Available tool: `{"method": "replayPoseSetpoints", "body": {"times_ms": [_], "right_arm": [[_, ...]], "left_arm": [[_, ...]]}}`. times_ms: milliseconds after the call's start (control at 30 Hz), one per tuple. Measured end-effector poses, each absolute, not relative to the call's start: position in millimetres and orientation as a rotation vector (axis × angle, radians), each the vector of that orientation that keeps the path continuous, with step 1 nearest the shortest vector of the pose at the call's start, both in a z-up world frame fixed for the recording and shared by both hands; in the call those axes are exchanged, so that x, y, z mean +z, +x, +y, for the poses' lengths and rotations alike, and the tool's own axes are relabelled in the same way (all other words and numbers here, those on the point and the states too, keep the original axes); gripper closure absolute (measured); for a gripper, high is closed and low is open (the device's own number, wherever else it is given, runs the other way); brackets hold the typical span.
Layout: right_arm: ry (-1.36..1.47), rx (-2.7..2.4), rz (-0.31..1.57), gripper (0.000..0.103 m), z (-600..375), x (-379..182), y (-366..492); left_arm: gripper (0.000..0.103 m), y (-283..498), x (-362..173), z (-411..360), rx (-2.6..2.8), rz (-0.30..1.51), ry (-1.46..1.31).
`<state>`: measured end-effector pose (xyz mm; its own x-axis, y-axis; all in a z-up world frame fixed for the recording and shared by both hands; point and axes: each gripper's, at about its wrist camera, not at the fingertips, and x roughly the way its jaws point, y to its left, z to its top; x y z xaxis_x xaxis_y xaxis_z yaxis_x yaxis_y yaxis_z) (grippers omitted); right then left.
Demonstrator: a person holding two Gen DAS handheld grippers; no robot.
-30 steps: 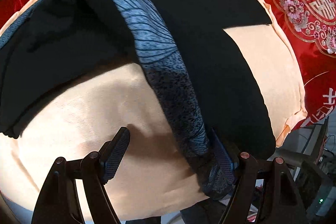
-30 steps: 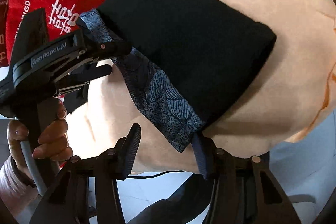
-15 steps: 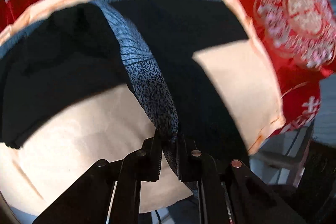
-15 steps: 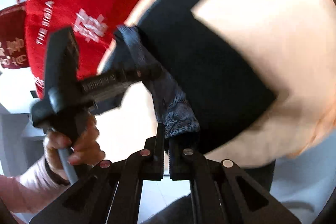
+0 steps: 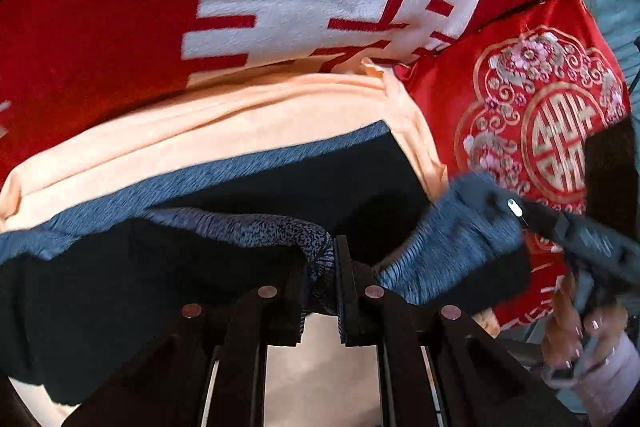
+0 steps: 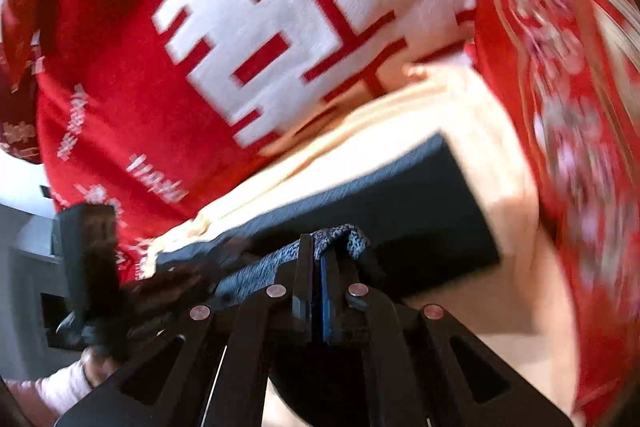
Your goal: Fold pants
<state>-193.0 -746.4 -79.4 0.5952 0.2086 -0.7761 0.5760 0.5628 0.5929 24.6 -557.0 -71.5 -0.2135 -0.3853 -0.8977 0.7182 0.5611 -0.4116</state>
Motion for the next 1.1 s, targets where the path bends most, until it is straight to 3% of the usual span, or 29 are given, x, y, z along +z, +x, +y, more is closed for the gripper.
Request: {"method": "replayPoseSetpoints", "body": {"times_ms": [200,267,300,333,500,633,667,733,767,800,900,967,1033,1067,1100], "right_arm": [[0.972,-0.261,0.997,0.100,-782,-109,-158],[0.960,-0.280,1.023,0.100,-787,-119,-152],[0.962,-0.294,1.031,0.100,-790,-123,-151],[0.963,-0.310,1.035,0.100,-793,-127,-152],[0.936,-0.366,1.048,0.100,-806,-137,-155],[0.748,-0.491,1.048,0.097,-806,-131,-154],[0.752,-0.488,1.041,0.094,-806,-131,-156],[0.777,-0.475,1.058,0.069,-804,-130,-162],[0.773,-0.477,1.075,0.047,-803,-130,-165],[0.755,-0.481,1.085,0.042,-800,-130,-169],[0.745,-0.460,1.126,0.042,-801,-139,-172],[0.781,-0.439,1.147,0.047,-803,-148,-171],[0.810,-0.421,1.161,0.088,-806,-156,-167],[0.809,-0.418,1.156,0.095,-806,-155,-165],[0.811,-0.415,1.134,0.096,-806,-150,-164]], "left_arm": [[0.084,27,-79,-565,-1.041,1.510,0.294],[0.065,27,-80,-562,-1.023,1.512,0.299],[0.046,29,-79,-559,-1.001,1.503,0.301],[0.040,33,-75,-554,-0.983,1.479,0.286],[0.039,43,-76,-537,-0.864,1.397,0.338],[0.035,48,-109,-521,-0.685,1.361,0.442],[0.035,49,-118,-519,-0.652,1.360,0.464],[0.035,50,-137,-514,-0.581,1.370,0.489],[0.035,51,-145,-512,-0.561,1.378,0.485],[0.035,50,-151,-510,-0.546,1.385,0.487],[0.035,46,-160,-509,-0.535,1.379,0.507],[0.035,44,-161,-510,-0.537,1.365,0.521],[0.035,44,-161,-510,-0.536,1.364,0.521],[0.035,44,-162,-510,-0.534,1.368,0.519],[0.035,45,-161,-509,-0.530,1.374,0.515]]}}
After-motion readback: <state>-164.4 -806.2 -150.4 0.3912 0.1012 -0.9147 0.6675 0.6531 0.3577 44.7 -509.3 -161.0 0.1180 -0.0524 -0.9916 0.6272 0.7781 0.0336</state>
